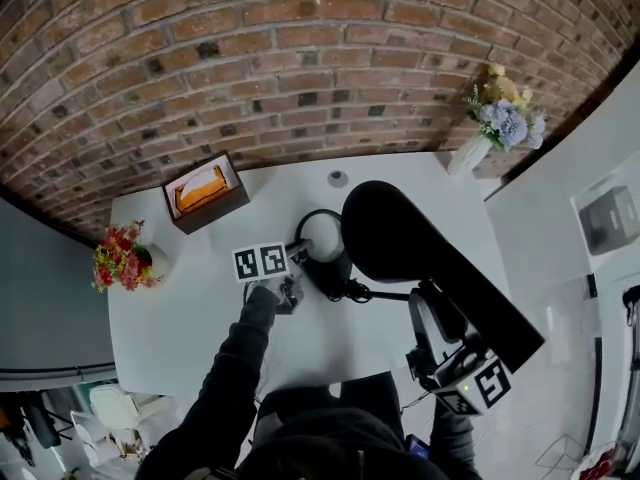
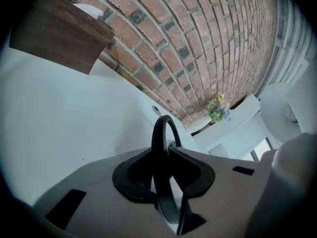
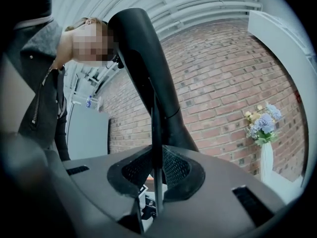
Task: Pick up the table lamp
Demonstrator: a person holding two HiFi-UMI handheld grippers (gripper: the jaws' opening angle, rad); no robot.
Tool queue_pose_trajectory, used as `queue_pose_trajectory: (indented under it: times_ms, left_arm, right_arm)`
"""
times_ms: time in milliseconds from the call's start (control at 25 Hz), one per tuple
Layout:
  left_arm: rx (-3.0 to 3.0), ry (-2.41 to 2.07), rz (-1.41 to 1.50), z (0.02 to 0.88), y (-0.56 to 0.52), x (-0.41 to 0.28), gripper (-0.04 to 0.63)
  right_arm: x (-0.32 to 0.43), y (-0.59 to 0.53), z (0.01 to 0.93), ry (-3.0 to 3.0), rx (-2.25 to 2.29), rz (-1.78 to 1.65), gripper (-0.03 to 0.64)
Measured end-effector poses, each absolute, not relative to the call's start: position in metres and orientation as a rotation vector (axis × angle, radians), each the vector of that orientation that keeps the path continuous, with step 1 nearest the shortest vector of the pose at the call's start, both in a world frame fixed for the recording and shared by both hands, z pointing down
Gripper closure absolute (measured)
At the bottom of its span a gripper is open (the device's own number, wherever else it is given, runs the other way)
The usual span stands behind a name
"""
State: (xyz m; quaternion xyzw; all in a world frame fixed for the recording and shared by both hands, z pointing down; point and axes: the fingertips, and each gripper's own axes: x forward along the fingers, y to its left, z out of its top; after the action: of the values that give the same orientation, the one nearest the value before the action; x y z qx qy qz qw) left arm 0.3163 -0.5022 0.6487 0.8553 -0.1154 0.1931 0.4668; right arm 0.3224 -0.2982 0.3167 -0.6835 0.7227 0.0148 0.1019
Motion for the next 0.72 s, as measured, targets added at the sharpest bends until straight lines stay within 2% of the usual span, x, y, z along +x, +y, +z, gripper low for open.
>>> queue_pose_trajectory:
  times_ms: [280, 720]
  left_arm:
    - [2.070, -0.330, 0.423, 0.643, -0.501, 0.313, 0.526]
    - [2.107, -0.371, 0.341, 0.613, -0.489, 0.290, 0.532]
  right_arm:
    - [0.339, -0.278, 0.333, 2.001, -2.137, 0.017, 0.571]
    - [0.348, -0.252, 0.318, 1.905, -2.050, 0.036, 0.572]
